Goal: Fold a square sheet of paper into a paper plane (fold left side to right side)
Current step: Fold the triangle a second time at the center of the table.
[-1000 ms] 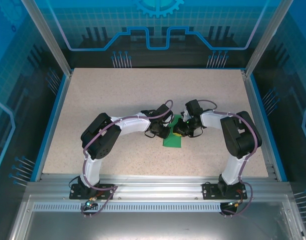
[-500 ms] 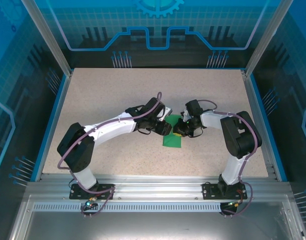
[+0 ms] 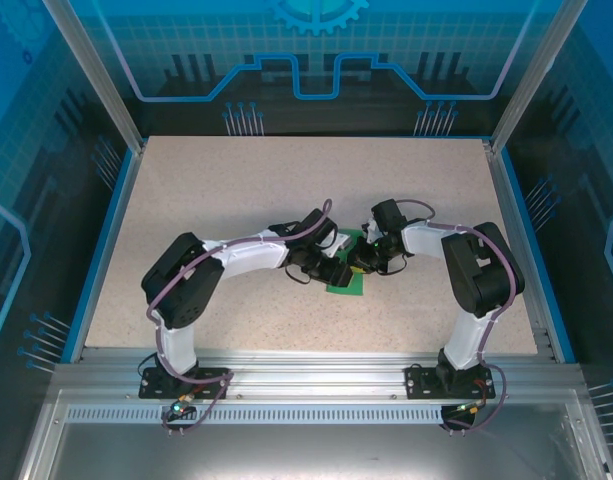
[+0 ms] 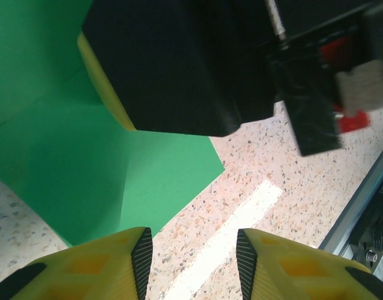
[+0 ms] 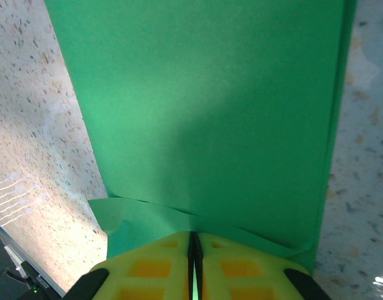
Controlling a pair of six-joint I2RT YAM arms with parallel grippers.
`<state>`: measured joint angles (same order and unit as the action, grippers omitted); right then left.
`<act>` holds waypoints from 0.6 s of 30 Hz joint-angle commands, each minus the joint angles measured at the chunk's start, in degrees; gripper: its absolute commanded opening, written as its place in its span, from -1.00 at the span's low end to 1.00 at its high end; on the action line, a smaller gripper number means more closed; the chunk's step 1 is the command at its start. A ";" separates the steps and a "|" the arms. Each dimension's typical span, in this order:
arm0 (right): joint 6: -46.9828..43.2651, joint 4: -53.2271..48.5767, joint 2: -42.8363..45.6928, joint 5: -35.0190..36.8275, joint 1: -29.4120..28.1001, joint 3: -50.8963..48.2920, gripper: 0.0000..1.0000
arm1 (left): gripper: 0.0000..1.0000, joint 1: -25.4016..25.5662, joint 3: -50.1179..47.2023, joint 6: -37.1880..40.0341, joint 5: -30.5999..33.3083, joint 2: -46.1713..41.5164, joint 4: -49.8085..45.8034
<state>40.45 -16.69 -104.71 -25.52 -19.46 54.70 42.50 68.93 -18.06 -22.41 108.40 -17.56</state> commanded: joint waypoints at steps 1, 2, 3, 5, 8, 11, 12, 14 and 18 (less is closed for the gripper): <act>-0.90 -3.14 -1.86 2.57 0.31 -1.53 -0.76 | -0.13 0.20 0.87 -0.34 -2.28 1.70 0.40; -0.96 -3.17 -1.90 2.58 0.36 -1.55 -0.76 | -0.13 0.19 0.73 -0.15 -2.13 1.93 0.26; -0.98 -3.18 -1.95 2.60 0.33 -1.53 -0.76 | -0.13 0.13 0.56 0.00 -1.93 2.07 0.03; -0.98 -3.25 -2.07 2.65 0.39 -1.53 -0.76 | -0.13 0.17 0.24 0.30 -1.21 2.30 -0.35; -1.07 -3.35 -2.06 2.78 0.35 -1.52 -0.76 | -0.14 0.14 -0.19 0.86 0.32 2.60 -1.45; -1.25 -3.52 -2.02 2.84 0.50 -1.52 -0.76 | -0.14 0.13 -0.84 1.23 0.84 3.17 -1.81; -1.18 -3.53 -2.06 2.95 0.48 -1.52 -0.76 | -0.14 0.20 -1.03 1.22 0.96 3.29 -1.81; -1.33 -3.69 -2.01 2.99 0.60 -1.52 -0.76 | -0.15 0.13 -1.54 1.21 1.58 3.55 -1.77; -1.47 -3.68 -1.80 3.02 0.73 -1.53 -0.76 | -0.19 0.17 -2.78 1.17 2.90 3.66 -1.81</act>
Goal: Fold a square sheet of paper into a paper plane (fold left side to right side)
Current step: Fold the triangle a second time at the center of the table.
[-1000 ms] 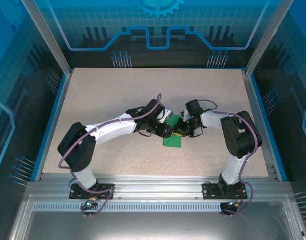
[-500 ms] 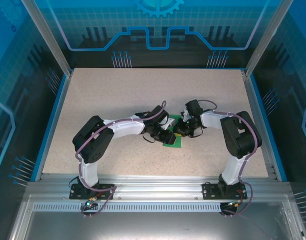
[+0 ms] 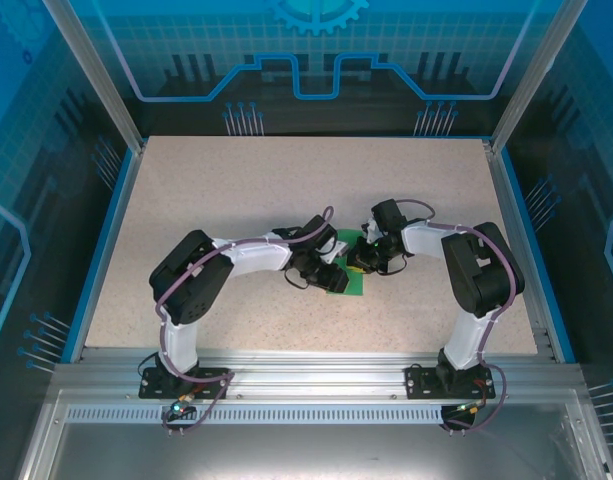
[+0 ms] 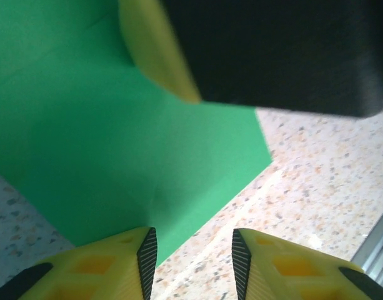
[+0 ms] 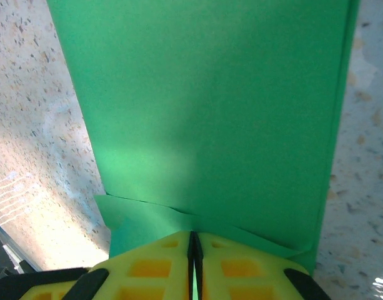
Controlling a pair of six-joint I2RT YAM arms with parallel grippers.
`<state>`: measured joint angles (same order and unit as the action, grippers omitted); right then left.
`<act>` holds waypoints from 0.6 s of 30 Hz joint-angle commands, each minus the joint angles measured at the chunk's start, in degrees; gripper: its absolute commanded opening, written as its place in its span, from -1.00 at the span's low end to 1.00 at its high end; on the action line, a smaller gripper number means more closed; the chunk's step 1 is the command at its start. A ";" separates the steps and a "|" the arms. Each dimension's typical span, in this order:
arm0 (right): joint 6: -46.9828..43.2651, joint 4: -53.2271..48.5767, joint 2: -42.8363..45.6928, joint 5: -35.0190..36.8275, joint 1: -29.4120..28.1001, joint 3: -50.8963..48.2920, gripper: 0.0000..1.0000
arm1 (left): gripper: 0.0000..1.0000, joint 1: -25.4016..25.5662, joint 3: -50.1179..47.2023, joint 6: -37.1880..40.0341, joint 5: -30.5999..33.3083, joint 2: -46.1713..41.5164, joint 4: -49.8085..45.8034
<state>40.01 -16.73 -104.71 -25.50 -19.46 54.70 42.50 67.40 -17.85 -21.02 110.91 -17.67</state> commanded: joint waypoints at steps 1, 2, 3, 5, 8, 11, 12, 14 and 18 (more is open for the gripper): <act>-1.06 -3.66 -1.80 2.95 0.75 -1.54 -0.76 | -0.20 0.16 -1.61 0.95 1.59 1.16 -1.62; -1.15 -3.70 -1.67 2.91 0.83 -1.57 -0.76 | -0.20 0.13 -1.85 0.96 1.65 1.23 -1.57; -1.16 -3.65 -1.72 2.83 0.88 -1.52 -0.76 | -0.21 0.20 -2.10 0.86 1.70 1.24 -1.51; -1.44 -3.57 -1.65 2.65 0.90 -1.46 -0.76 | -0.23 0.17 -2.60 0.88 1.92 1.24 -1.39; -2.05 -3.35 -1.33 2.08 1.01 -1.31 -0.76 | -0.25 0.16 -3.73 0.80 2.50 1.15 -1.33; -3.71 -3.14 -0.21 0.15 1.59 -0.83 -0.77 | -0.27 0.16 -5.17 0.69 2.78 0.72 -1.06; -4.53 -3.07 0.71 -0.94 1.62 -0.78 -0.78 | -0.29 0.14 -5.71 0.62 2.74 0.50 -0.77; -6.14 -3.66 2.53 -2.45 1.67 -0.52 -0.85 | -0.33 0.19 -6.76 0.21 2.41 0.09 0.18; -8.08 -6.08 4.93 -4.74 1.26 -0.04 -0.97 | -0.42 0.22 -7.37 -0.41 2.21 -0.08 1.28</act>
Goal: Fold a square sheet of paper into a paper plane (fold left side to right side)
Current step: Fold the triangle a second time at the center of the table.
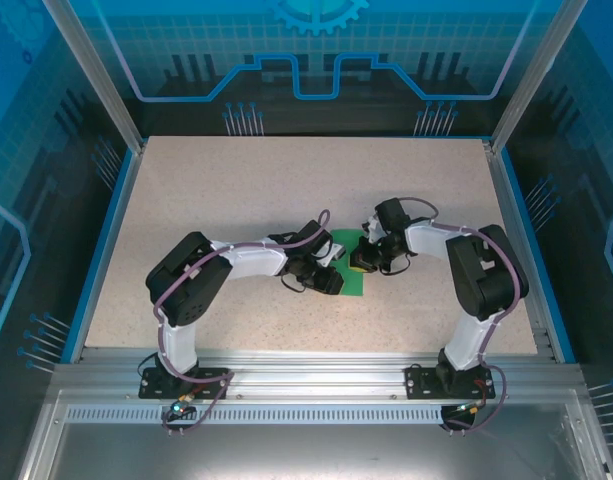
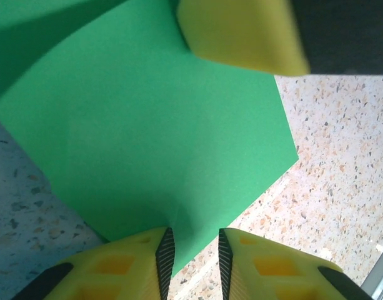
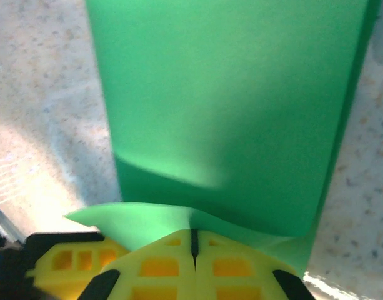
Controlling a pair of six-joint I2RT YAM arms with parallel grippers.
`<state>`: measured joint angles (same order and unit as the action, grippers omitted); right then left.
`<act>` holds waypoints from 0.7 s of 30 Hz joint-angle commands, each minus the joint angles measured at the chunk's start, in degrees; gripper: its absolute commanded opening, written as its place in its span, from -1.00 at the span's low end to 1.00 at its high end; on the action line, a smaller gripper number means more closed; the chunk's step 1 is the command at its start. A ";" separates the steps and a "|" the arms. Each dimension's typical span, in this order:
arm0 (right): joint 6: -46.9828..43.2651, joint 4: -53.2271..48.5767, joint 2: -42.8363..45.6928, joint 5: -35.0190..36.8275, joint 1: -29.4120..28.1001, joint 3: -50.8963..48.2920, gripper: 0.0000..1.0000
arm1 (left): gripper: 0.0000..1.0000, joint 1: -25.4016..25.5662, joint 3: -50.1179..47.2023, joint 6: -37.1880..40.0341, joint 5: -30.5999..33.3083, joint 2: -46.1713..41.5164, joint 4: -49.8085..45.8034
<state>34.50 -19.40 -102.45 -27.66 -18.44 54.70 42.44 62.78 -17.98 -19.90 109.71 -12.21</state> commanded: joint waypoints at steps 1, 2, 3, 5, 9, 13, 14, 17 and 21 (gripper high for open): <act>-2.52 -3.61 2.79 -2.96 -0.20 -0.13 -0.98 | -0.43 0.36 -2.75 -0.33 1.18 1.12 -3.99; -2.35 -3.54 2.83 -3.27 -0.59 -0.33 -0.99 | -0.43 0.29 -2.75 -0.39 1.18 1.12 -3.88; -2.04 -3.39 2.71 -3.31 -1.25 -0.30 -1.00 | -0.45 0.31 -2.75 -0.40 1.33 1.06 -3.83; -1.44 -2.36 2.31 -3.78 -2.46 -0.62 -1.00 | -0.46 0.34 -2.82 -0.39 1.44 1.10 -3.68; 0.05 -0.95 0.47 -3.79 -4.55 -0.47 -1.00 | -0.47 0.40 -2.70 -0.42 1.69 1.12 -3.70; 0.24 -0.68 -1.86 -3.02 -5.77 0.29 -1.00 | -0.48 0.39 -2.67 -0.39 2.18 1.12 -3.79; 0.14 -0.85 -2.28 -2.77 -5.92 0.55 -1.00 | -0.49 0.39 -2.69 -0.48 2.34 1.21 -3.79; -0.53 -2.14 -3.66 -1.30 -6.17 1.07 -1.00 | -0.49 0.37 -2.65 -0.76 3.21 1.21 -4.30; -2.16 -3.93 -4.78 1.43 -6.15 1.45 -1.00 | -0.53 0.38 -2.66 -0.97 4.49 1.25 -5.04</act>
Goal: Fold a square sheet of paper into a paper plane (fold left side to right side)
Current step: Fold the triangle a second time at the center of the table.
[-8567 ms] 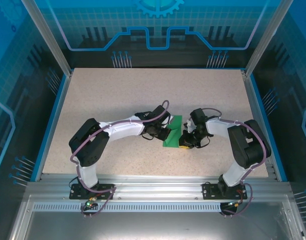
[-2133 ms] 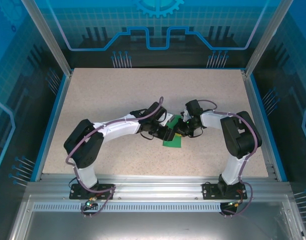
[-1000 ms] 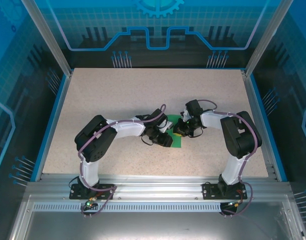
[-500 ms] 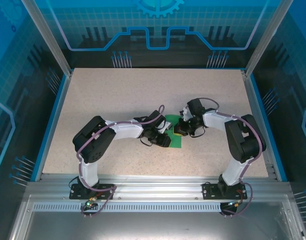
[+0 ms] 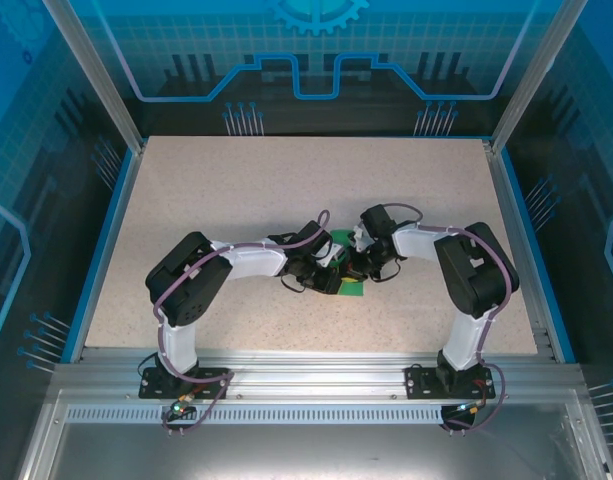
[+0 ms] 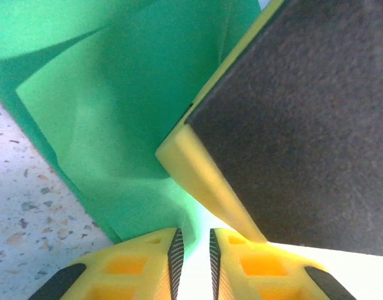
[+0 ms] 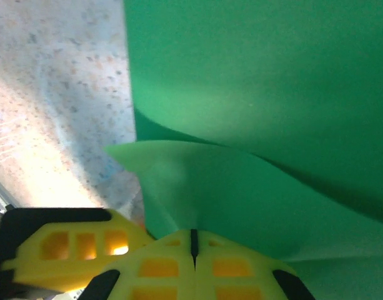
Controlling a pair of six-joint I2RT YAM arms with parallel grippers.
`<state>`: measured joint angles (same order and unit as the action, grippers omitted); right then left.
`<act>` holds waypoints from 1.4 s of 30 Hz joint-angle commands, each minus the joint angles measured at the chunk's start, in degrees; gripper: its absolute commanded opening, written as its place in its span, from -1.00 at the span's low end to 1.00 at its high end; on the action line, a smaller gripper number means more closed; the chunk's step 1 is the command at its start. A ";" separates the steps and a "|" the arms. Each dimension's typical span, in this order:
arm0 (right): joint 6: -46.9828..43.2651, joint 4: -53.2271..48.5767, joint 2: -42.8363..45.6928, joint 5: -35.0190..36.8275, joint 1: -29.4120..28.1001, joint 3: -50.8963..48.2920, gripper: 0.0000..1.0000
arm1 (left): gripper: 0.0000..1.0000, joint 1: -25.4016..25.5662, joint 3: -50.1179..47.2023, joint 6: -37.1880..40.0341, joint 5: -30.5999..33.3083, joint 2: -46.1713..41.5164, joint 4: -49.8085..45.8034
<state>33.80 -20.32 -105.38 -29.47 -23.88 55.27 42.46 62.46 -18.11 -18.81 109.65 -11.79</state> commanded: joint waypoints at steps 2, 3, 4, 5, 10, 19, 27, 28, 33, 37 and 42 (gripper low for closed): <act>-2.47 -3.91 -2.02 4.73 -0.60 0.92 -0.99 | -0.53 0.43 -2.58 -0.90 3.78 1.36 -5.68; -2.82 -4.19 -1.95 5.54 -0.48 0.95 -0.98 | -0.54 0.39 -2.75 -0.93 3.86 1.36 -5.70; -3.25 -4.34 -1.70 5.99 -0.12 0.97 -0.98 | -0.53 0.35 -3.01 -0.94 3.94 1.36 -5.65; -3.60 -4.30 -1.53 6.29 0.20 0.94 -0.98 | -0.54 0.40 -3.23 -0.97 4.03 1.36 -5.68; -5.57 -4.71 -0.70 7.05 2.36 1.93 -0.96 | -0.55 0.35 -4.34 -1.23 4.21 1.86 -4.94; -9.31 -7.70 -1.21 8.37 6.70 5.05 -0.94 | -0.55 0.38 -5.55 -1.67 4.13 2.34 -3.76; -10.10 -7.81 -2.05 7.44 8.72 4.73 -0.93 | -0.53 0.39 -4.66 -1.59 3.71 1.42 -3.98; -9.92 -7.42 -2.11 7.26 8.73 4.52 -0.93 | -0.53 0.37 -4.26 -1.43 3.62 1.21 -4.24; -9.72 -7.10 -2.73 7.22 8.68 4.08 -0.93 | -0.42 0.40 0.12 -0.69 2.09 -1.25 -6.79; -9.90 -7.62 -2.64 7.55 8.75 4.31 -0.93 | -0.38 0.36 4.51 -0.11 -0.09 -3.06 -8.54; -9.77 -7.54 -2.67 7.41 8.76 4.34 -0.93 | -0.37 0.41 9.36 1.44 -1.25 -1.14 -9.93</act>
<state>24.93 -26.39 -106.06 -23.11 -15.70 59.53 42.81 68.49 -18.94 -18.37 108.68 -18.35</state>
